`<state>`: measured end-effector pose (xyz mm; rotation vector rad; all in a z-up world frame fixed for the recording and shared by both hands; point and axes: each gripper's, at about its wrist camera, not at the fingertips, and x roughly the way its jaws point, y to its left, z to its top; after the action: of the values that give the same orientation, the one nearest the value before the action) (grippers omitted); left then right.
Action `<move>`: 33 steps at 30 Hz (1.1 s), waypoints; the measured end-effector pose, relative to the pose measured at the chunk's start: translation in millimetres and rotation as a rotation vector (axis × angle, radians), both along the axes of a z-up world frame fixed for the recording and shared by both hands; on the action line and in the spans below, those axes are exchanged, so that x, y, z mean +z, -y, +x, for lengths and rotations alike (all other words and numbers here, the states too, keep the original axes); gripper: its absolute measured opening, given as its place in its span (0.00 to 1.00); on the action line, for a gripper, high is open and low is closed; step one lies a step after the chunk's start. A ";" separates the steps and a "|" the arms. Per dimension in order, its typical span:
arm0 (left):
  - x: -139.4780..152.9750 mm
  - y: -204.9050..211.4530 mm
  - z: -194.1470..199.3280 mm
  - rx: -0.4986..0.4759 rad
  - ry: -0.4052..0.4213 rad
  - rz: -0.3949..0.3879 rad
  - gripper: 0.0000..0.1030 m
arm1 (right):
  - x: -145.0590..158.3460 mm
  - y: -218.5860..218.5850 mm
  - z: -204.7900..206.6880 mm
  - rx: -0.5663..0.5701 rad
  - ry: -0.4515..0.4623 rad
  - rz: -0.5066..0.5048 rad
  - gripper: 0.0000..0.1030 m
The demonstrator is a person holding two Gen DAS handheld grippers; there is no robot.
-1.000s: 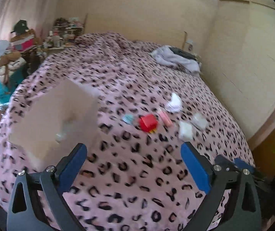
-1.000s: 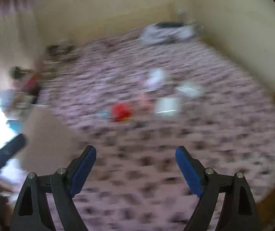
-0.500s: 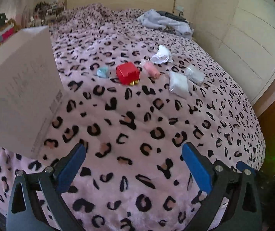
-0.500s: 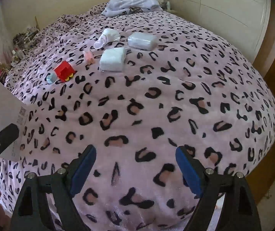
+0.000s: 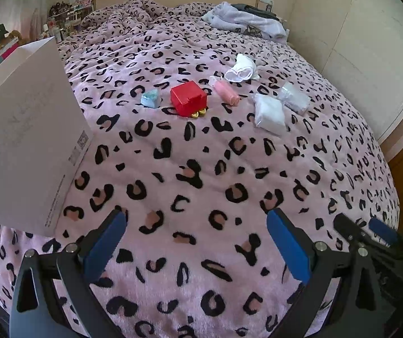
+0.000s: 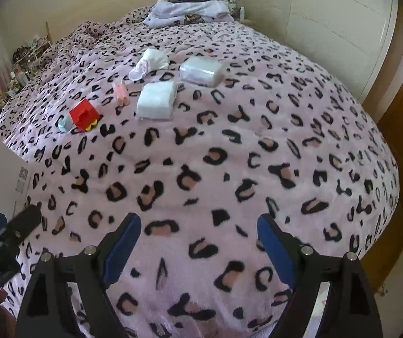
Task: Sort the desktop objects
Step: 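Grasp the red box with the left tool while the right tool grasps the wrapped white pack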
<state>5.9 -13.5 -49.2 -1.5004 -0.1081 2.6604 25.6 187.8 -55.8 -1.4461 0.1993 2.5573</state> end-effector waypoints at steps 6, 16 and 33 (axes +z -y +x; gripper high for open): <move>-10.0 6.6 -23.0 0.022 0.032 0.005 0.98 | -6.1 -3.6 -23.0 -0.001 0.009 -0.028 0.85; -20.5 16.4 -91.7 0.038 0.035 0.022 0.98 | -14.3 -3.9 -83.8 0.005 -0.001 -0.081 0.85; -69.8 -3.4 -235.0 -0.044 0.113 -0.021 0.98 | -31.9 -26.2 -186.5 -0.005 0.026 -0.202 0.85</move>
<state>-229.1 -10.2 -119.0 -1.6402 -0.0540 2.5504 -160.9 214.0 -87.7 -1.5436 0.4688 2.5749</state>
